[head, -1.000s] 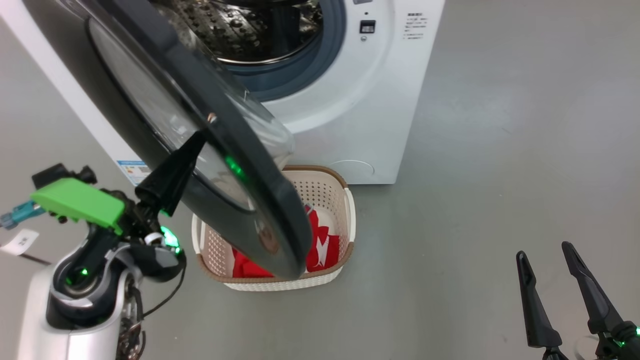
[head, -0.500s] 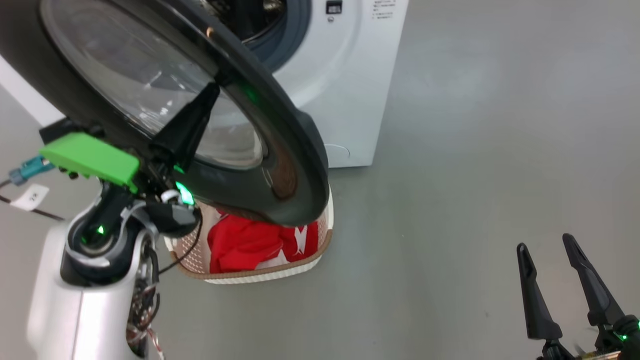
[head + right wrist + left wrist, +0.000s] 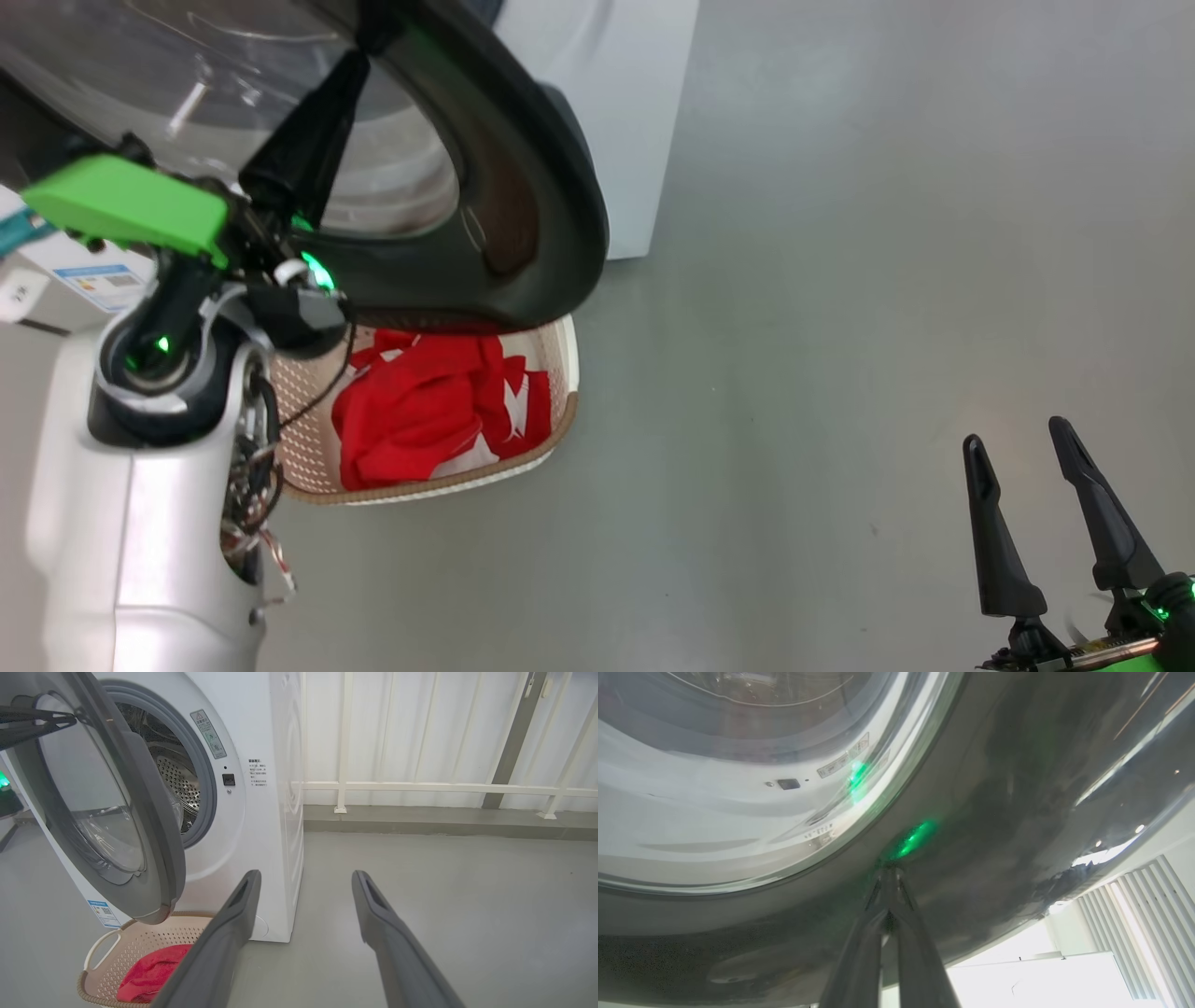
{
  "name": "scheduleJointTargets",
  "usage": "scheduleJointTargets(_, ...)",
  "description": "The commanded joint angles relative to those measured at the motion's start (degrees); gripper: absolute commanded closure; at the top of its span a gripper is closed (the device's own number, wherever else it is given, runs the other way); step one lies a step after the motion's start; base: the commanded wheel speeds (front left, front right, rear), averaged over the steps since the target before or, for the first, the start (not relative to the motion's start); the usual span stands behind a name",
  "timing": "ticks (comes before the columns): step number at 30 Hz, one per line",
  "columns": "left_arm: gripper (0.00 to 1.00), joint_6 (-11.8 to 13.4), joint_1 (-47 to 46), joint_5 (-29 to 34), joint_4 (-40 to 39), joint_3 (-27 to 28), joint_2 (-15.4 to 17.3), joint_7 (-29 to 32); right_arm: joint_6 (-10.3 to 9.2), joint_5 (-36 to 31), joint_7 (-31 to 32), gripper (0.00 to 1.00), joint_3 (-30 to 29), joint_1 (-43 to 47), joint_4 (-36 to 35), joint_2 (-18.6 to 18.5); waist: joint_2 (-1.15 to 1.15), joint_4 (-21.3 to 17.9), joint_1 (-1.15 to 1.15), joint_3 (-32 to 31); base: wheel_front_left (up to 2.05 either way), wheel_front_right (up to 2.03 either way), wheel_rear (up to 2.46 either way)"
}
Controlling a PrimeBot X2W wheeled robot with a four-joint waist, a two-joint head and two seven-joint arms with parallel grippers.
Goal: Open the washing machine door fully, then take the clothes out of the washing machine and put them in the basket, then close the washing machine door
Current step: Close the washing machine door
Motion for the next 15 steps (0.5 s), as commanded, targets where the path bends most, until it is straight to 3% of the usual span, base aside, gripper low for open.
scheduleJointTargets(1,1.0,-0.7,-2.2,0.4,-1.1,1.5,1.5,-0.4,0.21,0.6,-0.7,0.0,1.6,-2.0,-1.2,-1.0,0.0,-0.9,0.0,1.0,0.0,0.0,0.0)
scheduleJointTargets(15,1.0,-2.5,-10.1,2.1,4.9,1.2,1.6,-2.3,0.21,0.9,-1.2,0.0,2.4,-3.1,-0.7,-1.0,0.0,-2.7,0.0,4.4,0.0,0.0,0.0)
